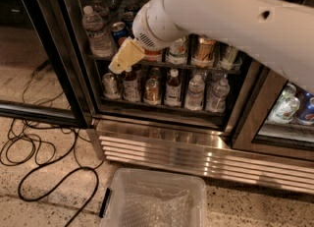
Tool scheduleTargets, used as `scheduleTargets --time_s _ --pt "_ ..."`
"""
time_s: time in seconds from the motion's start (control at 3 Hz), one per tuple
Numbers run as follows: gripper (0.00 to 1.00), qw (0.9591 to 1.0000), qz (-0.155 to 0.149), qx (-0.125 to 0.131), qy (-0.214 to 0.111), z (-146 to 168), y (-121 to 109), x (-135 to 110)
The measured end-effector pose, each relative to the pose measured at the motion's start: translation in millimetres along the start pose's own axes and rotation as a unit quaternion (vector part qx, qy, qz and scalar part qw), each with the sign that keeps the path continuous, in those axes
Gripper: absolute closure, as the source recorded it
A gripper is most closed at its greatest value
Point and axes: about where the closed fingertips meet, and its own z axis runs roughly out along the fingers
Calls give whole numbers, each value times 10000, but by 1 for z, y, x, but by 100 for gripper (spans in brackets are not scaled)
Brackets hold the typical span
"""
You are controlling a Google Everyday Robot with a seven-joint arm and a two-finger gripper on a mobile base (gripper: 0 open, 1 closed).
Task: Pick coke can from top shelf of fridge
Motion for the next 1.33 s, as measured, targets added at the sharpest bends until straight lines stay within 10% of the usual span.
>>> scheduleTargets --time_s 0.67,1.33 --pt "0 9965 798 196 136 17 -11 3" --pt "0 9913 920 700 -622 53 -18 -30"
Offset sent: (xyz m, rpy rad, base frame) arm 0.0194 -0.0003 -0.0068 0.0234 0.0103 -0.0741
